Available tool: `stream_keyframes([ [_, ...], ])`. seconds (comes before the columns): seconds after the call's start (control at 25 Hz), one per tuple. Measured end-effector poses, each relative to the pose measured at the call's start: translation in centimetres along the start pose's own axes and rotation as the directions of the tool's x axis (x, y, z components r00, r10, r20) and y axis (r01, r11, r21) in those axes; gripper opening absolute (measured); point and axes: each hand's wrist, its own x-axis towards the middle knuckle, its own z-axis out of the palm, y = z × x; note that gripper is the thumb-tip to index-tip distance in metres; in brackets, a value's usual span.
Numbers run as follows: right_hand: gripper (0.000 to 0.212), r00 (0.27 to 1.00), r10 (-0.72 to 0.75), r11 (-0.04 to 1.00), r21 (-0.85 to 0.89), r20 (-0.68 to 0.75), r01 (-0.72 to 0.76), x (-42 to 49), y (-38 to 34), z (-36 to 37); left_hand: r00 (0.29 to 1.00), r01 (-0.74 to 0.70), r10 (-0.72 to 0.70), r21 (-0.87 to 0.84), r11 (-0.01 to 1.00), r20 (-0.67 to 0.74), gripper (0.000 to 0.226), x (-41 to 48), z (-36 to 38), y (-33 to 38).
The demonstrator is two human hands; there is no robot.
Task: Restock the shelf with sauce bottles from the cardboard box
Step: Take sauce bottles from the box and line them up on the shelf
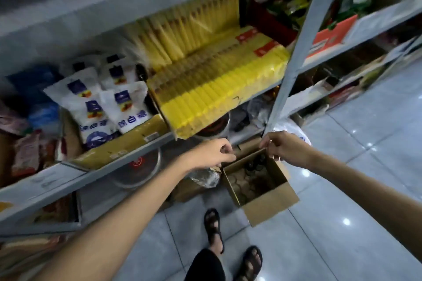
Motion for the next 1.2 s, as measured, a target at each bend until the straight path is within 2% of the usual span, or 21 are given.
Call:
stream_keyframes([
  [0.12,0.032,0.990,0.122,0.992,0.005,0.067,-0.123,4.7,7.7,2.2,0.994,0.113,-0.111,-0.198,0.974,0.022,0.032,9.7,4.6,-2.8],
  [0.2,0.028,0.978,0.190,0.979,0.062,0.087,-0.196,7.9,11.9,4.1,0.969,0.246,-0.239,-0.310,0.919,0.058,0.031,15.7,7.8,-5.9],
  [0.4,0.028,0.934,0.353,0.928,0.105,0.050,-0.357,19.4,26.7,15.3,0.840,0.530,-0.533,-0.369,0.763,0.105,0.027,31.0,19.5,-18.1],
  [0.48,0.025,0.901,0.422,0.901,0.069,0.099,-0.429,22.9,32.5,21.7,0.805,0.580,-0.587,-0.328,0.746,0.089,0.052,35.5,24.7,-23.5],
  [0.56,0.038,0.894,0.424,0.904,-0.012,0.145,-0.427,26.5,37.9,27.5,0.779,0.598,-0.626,-0.327,0.732,0.022,0.084,39.8,29.8,-28.1],
  [0.6,0.045,0.901,0.416,0.910,-0.053,0.125,-0.412,28.9,40.6,30.0,0.761,0.602,-0.648,-0.347,0.719,-0.022,0.090,42.3,32.6,-30.5],
  [0.72,0.054,0.938,0.346,0.928,-0.137,-0.034,-0.347,36.9,45.9,34.8,0.701,0.650,-0.697,-0.269,0.711,-0.151,0.081,47.3,37.2,-34.4],
  [0.84,0.055,0.934,0.303,0.918,-0.206,-0.186,-0.339,43.2,47.4,36.7,0.720,0.642,-0.662,-0.164,0.749,-0.208,0.066,48.8,39.2,-36.4],
  [0.92,0.043,0.941,0.271,0.903,-0.287,-0.203,-0.321,45.9,47.8,38.4,0.718,0.638,-0.659,-0.167,0.752,-0.224,0.058,49.4,39.9,-37.7],
  [1.0,0.029,0.951,0.215,0.884,-0.369,-0.224,-0.287,47.0,48.0,40.0,0.694,0.656,-0.678,-0.176,0.734,-0.240,0.061,49.6,39.9,-38.3],
  [1.08,0.025,0.965,0.145,0.864,-0.448,-0.219,-0.231,46.6,48.6,40.9,0.690,0.665,-0.685,-0.169,0.728,-0.234,0.063,49.5,39.6,-38.1],
  [1.16,0.024,0.968,0.144,0.867,-0.446,-0.206,-0.224,45.0,49.5,40.7,0.658,0.697,-0.730,-0.219,0.683,-0.183,0.064,49.3,39.3,-37.5],
  [1.2,0.023,0.960,0.178,0.888,-0.385,-0.215,-0.251,44.0,49.8,40.1,0.649,0.712,-0.745,-0.220,0.667,-0.155,0.065,49.1,39.1,-37.1],
])
